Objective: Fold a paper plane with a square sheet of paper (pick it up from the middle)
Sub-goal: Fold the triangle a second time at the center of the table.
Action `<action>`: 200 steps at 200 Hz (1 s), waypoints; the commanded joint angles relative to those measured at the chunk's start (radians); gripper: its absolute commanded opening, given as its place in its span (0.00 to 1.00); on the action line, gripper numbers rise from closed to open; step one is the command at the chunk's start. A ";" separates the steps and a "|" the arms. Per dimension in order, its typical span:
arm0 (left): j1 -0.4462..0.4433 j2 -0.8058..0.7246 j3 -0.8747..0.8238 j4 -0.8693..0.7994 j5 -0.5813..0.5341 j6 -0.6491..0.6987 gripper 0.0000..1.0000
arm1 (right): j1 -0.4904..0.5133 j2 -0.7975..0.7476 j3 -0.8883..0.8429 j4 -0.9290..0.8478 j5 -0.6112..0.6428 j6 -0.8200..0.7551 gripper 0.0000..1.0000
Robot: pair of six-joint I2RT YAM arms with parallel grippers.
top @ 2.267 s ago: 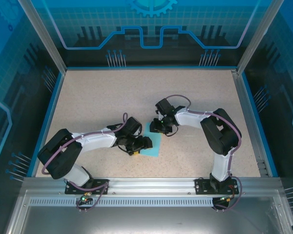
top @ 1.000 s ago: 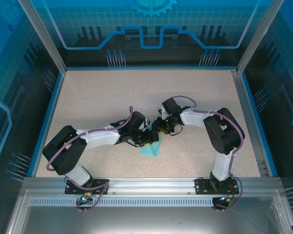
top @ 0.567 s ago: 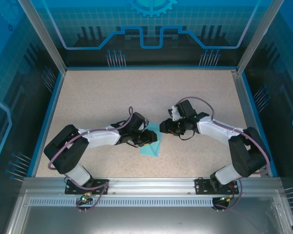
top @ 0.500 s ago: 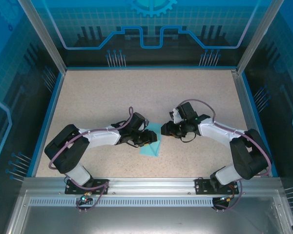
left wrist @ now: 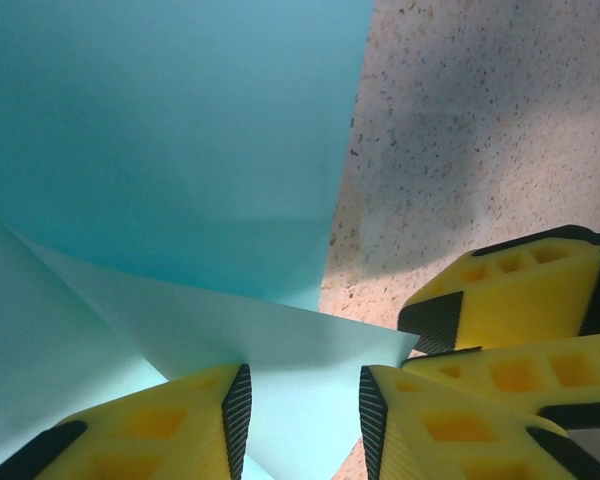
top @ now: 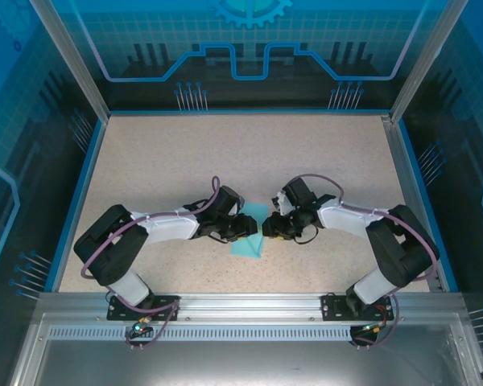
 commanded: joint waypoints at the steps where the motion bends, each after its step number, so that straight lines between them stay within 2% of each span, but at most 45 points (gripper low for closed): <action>1: 0.007 -0.005 -0.021 0.001 -0.016 -0.012 0.36 | 0.018 0.030 0.030 0.038 -0.050 -0.014 0.34; 27: 0.008 -0.007 -0.022 -0.001 -0.015 -0.011 0.36 | 0.018 0.030 0.024 0.075 -0.076 -0.007 0.34; 66: 0.007 -0.007 -0.021 -0.001 -0.016 -0.009 0.34 | 0.018 0.009 0.016 0.075 -0.051 -0.001 0.34; 132: 0.006 -0.021 -0.021 -0.006 -0.012 -0.012 0.33 | 0.018 0.053 0.030 0.079 -0.033 0.001 0.11; 200: 0.009 -0.096 -0.053 0.063 0.069 -0.020 0.33 | 0.020 0.106 0.074 0.041 -0.001 -0.052 0.08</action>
